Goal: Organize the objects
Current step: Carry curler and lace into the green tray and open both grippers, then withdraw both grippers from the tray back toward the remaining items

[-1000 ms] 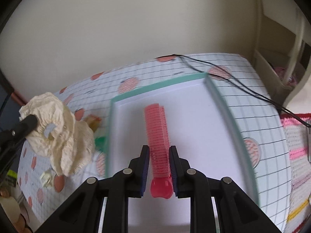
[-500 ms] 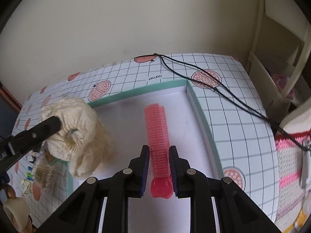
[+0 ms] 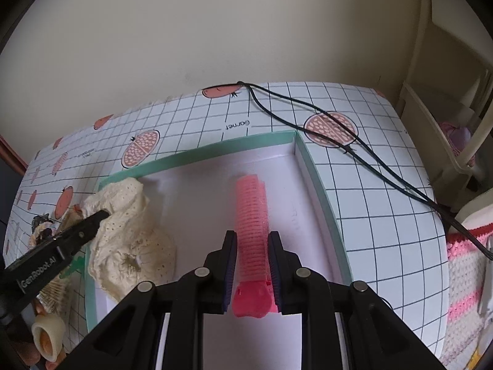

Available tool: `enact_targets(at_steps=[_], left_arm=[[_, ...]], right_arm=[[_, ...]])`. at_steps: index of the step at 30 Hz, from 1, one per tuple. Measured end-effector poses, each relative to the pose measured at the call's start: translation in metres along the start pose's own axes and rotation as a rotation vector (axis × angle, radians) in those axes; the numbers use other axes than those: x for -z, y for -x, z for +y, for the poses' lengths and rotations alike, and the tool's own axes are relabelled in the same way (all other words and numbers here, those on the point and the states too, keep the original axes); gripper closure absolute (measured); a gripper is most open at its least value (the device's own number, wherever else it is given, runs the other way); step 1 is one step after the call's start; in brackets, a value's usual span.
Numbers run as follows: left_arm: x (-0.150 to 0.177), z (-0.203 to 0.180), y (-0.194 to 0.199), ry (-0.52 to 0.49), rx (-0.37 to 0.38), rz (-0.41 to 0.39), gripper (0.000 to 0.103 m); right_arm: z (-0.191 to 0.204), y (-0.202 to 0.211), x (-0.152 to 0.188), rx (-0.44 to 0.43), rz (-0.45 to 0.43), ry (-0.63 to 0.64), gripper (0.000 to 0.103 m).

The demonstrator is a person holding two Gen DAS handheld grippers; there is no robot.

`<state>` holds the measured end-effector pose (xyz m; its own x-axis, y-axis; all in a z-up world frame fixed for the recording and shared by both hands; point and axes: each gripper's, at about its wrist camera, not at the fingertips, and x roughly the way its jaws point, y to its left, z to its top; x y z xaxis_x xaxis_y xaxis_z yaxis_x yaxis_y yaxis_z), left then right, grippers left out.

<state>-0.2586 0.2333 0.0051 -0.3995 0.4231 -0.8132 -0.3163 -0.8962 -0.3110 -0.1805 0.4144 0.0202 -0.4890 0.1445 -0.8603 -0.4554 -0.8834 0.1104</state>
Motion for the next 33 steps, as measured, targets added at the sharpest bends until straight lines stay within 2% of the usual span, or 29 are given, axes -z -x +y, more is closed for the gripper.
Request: enact_targets(at_steps=[6, 8, 10, 12, 23, 26, 31, 32, 33], left_arm=[[0.001, 0.006, 0.000, 0.028, -0.014, 0.005, 0.095], [0.000, 0.008, 0.002, 0.042, -0.005, 0.012, 0.087], [0.001, 0.010, 0.006, 0.055, 0.006, 0.017, 0.072], [0.002, 0.010, 0.013, 0.056, 0.020, 0.009, 0.068], [0.018, 0.010, 0.067, 0.011, -0.031, -0.033, 0.067], [0.029, 0.015, 0.076, 0.014, -0.049, -0.028, 0.058], [0.050, 0.022, 0.086, -0.007, -0.093, -0.020, 0.030], [0.053, 0.024, 0.088, -0.007, -0.096, -0.019, 0.027], [0.056, 0.026, 0.090, -0.004, -0.098, -0.023, 0.021]], right_arm=[[0.001, 0.001, -0.002, 0.038, 0.007, 0.004, 0.080], [-0.001, 0.003, -0.002, 0.040, 0.008, 0.000, 0.080], [-0.003, 0.006, -0.002, 0.034, 0.007, -0.008, 0.078], [-0.005, 0.011, -0.002, 0.031, 0.005, -0.016, 0.078], [0.000, 0.055, 0.022, 0.018, -0.033, -0.038, 0.078], [0.006, 0.061, 0.035, 0.012, -0.030, -0.041, 0.078], [0.018, 0.063, 0.054, 0.014, -0.019, -0.025, 0.077], [0.020, 0.063, 0.058, 0.014, -0.017, -0.020, 0.076], [0.021, 0.064, 0.060, 0.016, -0.018, -0.017, 0.069]])
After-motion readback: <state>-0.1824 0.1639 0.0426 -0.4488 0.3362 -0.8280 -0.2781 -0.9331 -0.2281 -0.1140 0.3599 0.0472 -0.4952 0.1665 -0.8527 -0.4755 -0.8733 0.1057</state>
